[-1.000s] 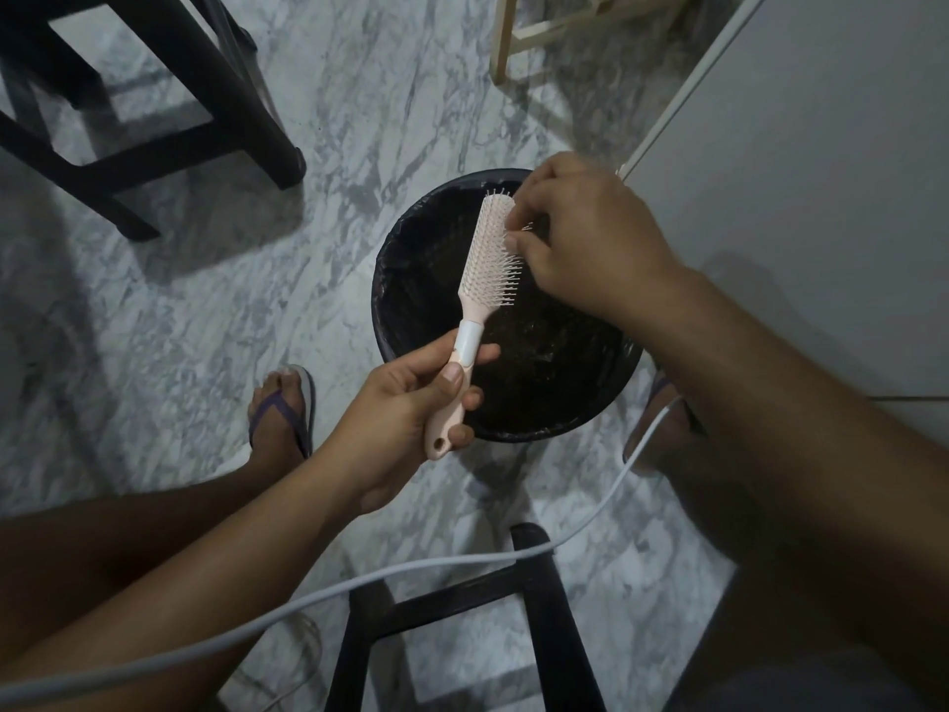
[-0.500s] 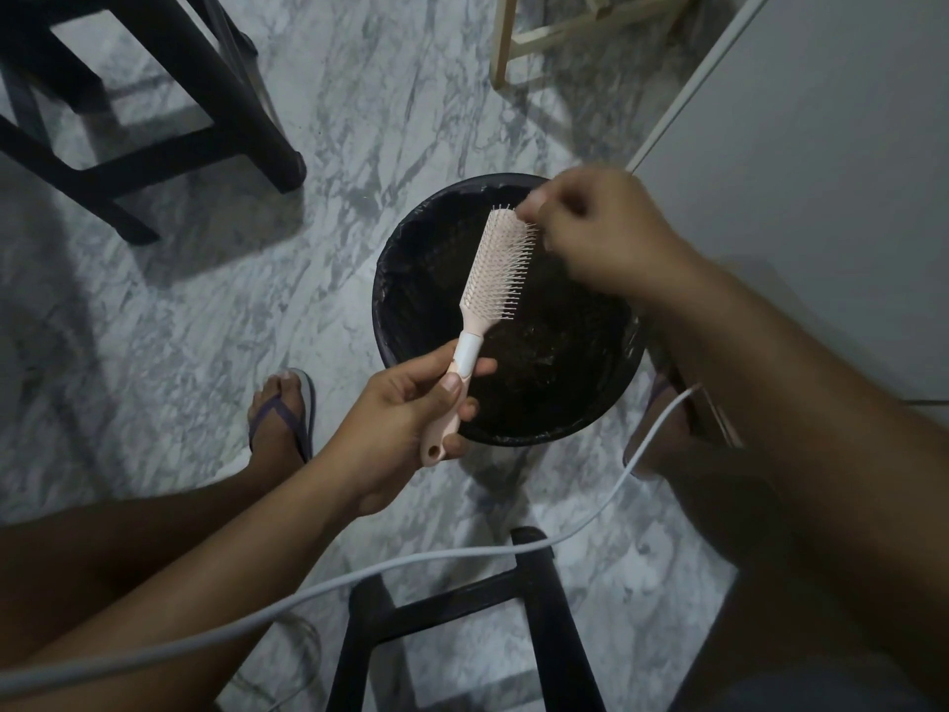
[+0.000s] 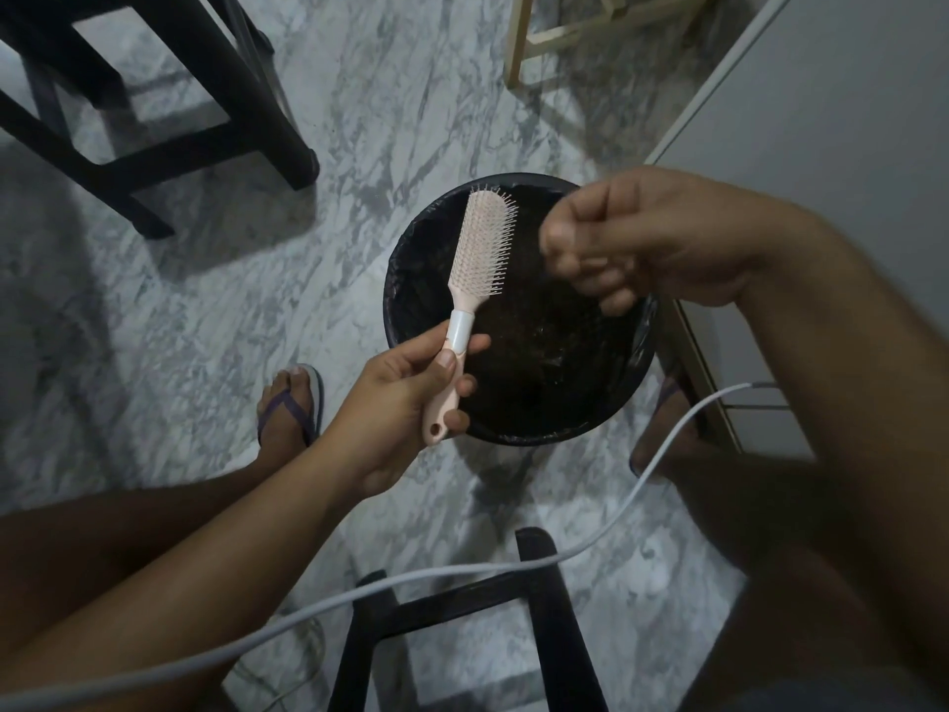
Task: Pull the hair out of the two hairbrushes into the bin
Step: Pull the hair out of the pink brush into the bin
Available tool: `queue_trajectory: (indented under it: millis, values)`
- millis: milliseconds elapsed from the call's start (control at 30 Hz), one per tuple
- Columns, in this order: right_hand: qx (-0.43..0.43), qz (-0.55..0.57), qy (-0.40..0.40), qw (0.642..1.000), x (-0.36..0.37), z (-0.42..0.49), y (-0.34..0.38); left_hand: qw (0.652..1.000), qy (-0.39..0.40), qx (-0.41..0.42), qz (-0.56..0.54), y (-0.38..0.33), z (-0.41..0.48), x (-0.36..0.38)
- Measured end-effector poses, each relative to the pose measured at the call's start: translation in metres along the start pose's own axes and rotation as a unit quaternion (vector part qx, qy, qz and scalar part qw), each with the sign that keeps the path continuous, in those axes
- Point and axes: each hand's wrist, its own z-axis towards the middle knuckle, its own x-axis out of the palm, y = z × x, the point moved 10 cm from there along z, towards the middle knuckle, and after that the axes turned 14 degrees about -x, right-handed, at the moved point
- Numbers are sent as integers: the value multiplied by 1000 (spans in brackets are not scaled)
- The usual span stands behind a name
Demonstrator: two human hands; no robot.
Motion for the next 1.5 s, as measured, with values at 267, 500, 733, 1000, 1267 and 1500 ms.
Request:
queue_trajectory:
  millis: [267, 500, 733, 1000, 1267, 1500]
  values:
    - [306, -504, 19, 808, -60, -26, -62, 999, 29, 20, -7, -10, -4, 6]
    - [-20, 10, -265, 964, -49, 14, -21, 996, 80, -6, 32, 2, -8, 22]
    - [-91, 278, -358, 887, -70, 19, -24, 990, 138, -4, 25, 2, -17, 37]
    - [36, -373, -214, 902, -77, 13, -43, 988, 151, 29, 6, -8, -21, 36]
    - [-222, -398, -239, 857, -31, 14, 32, 998, 55, 18, -7, -6, -8, 12]
    - [-149, -558, -150, 802, 0, 25, 18, 999, 38, 5, 23, 3, -4, 13]
